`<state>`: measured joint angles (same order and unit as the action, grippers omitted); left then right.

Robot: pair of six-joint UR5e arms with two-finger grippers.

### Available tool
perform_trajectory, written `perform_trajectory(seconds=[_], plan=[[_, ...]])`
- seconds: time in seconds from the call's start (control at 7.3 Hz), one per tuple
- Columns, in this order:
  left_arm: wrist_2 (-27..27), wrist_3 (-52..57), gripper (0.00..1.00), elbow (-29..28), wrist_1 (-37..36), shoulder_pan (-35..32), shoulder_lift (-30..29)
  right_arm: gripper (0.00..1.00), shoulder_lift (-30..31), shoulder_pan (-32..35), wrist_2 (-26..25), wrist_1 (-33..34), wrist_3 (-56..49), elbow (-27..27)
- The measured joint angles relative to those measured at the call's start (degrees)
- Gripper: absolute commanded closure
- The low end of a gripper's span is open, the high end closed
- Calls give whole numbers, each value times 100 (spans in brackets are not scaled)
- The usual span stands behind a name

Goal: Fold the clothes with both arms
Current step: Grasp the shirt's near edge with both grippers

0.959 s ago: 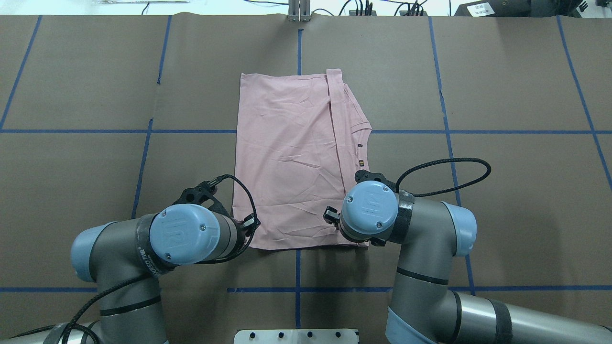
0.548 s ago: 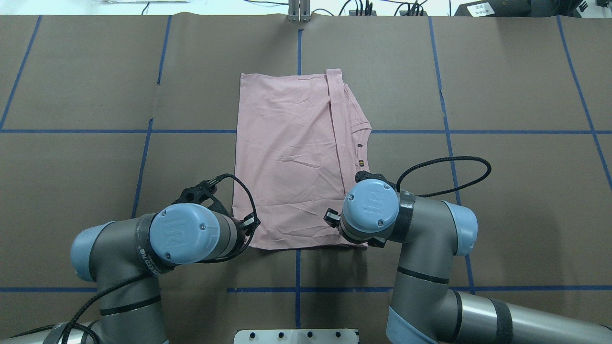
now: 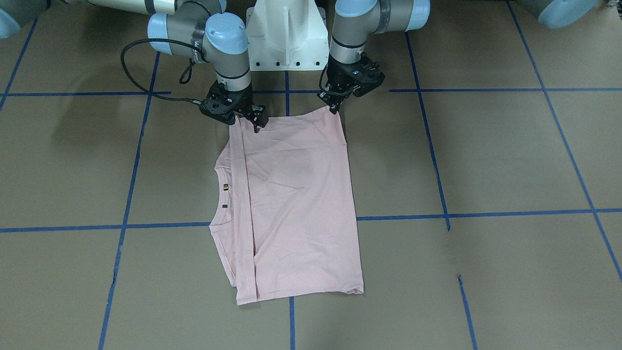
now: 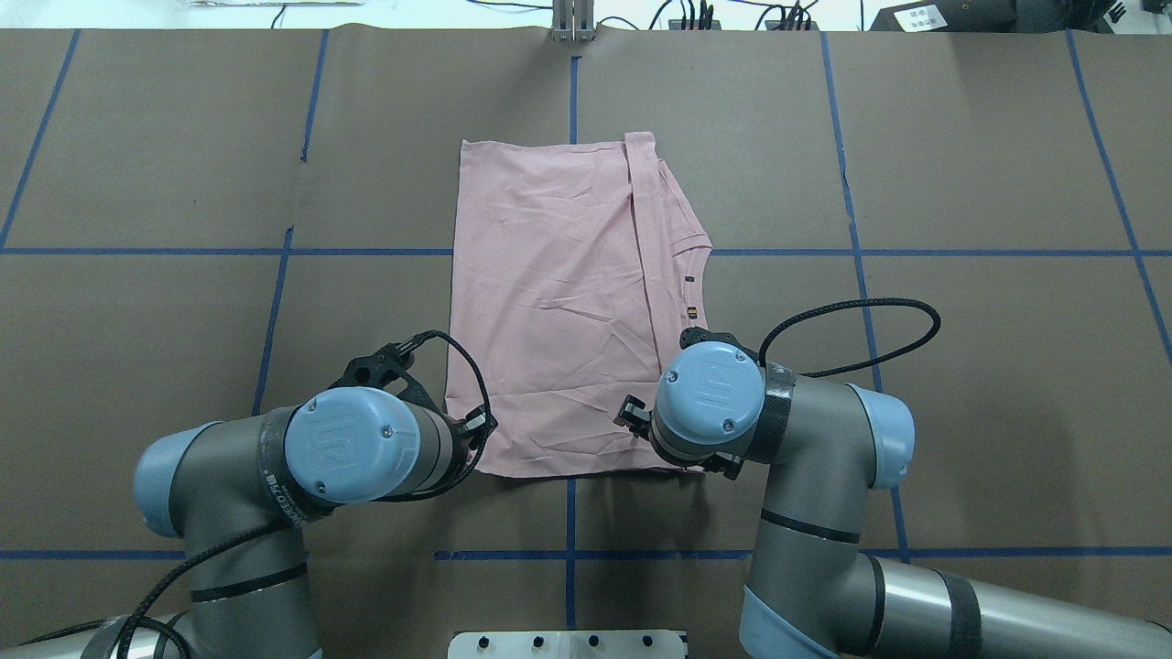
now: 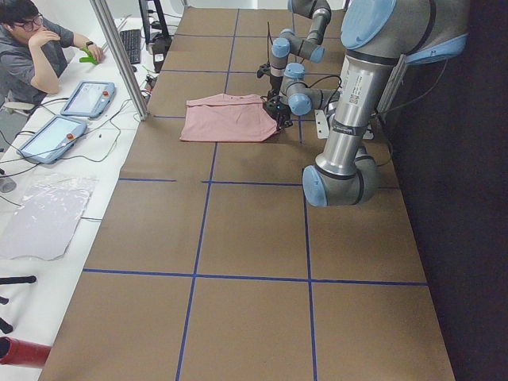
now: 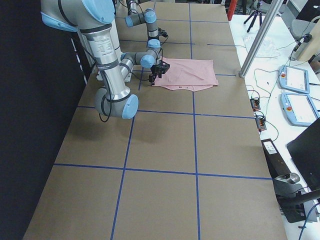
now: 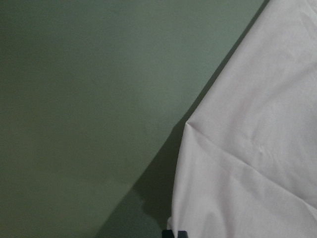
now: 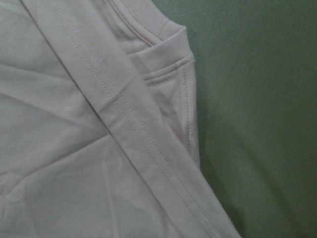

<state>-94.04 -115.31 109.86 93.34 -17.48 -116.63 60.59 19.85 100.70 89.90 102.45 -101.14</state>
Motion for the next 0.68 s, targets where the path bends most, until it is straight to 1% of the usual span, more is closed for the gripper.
perform_trajectory(seconds=[0.27,0.41,0.55,0.68], plan=[[-5,0,100,0,0,0,0,2,-1,-6,-4,-4,3,59],[-8,0,100,0,0,-1,0,38,2,-6,-5,-6,3,70],[-8,0,100,0,0,-1,-1,86,4,-6,-6,-7,3,73],[-9,0,100,0,0,-1,-3,100,0,-5,-5,-7,2,74]])
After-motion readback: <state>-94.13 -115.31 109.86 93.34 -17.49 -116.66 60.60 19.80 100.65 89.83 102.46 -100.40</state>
